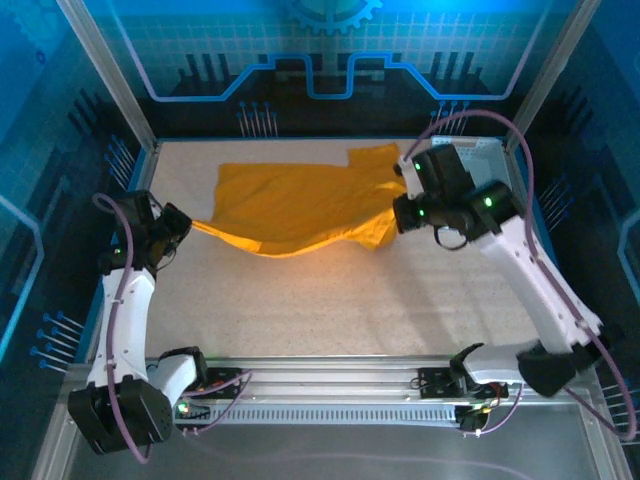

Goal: Fold the inside-out t-shirt

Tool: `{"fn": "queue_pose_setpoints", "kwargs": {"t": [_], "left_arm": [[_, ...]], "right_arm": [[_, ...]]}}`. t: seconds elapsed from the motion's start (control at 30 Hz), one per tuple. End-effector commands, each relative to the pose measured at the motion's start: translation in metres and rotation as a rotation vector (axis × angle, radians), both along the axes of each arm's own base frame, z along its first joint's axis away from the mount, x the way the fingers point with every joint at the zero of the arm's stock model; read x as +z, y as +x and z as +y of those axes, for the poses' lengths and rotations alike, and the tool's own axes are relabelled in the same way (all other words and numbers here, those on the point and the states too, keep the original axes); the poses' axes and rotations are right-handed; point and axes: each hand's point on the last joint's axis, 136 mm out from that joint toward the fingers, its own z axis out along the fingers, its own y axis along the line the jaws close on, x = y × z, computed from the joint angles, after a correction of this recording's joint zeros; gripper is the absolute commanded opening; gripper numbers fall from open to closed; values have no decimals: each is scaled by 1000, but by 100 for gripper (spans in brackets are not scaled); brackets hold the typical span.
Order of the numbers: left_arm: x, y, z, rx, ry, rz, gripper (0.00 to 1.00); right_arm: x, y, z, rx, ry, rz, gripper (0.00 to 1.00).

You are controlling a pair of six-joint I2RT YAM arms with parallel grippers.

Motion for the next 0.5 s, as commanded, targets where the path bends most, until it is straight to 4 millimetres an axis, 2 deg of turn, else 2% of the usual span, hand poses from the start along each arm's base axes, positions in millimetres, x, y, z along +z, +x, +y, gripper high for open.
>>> {"fn": "queue_pose_setpoints", "kwargs": {"t": [0.0, 0.13, 0.2, 0.27, 0.33, 0.43, 0.47], "left_arm": [[-19, -29, 27, 146, 61, 98, 0], [-46, -63, 49, 311, 39, 127, 0], [-56, -73, 54, 355, 20, 130, 0], [-62, -76, 55, 361, 7, 139, 6], [-67, -75, 54, 353, -2, 154, 1], [-68, -71, 56, 354, -16, 163, 1], [-67, -69, 58, 354, -15, 164, 1]], "right_arm": [[32, -5, 10, 6, 214, -181, 0], [6, -40, 11, 61, 295, -132, 0], [-16, -58, 12, 67, 323, -56, 0], [-47, -73, 12, 63, 332, 43, 0], [-87, -92, 13, 70, 295, 151, 0], [-132, -115, 12, 77, 220, 245, 0], [-141, -121, 13, 78, 200, 260, 0]]}}
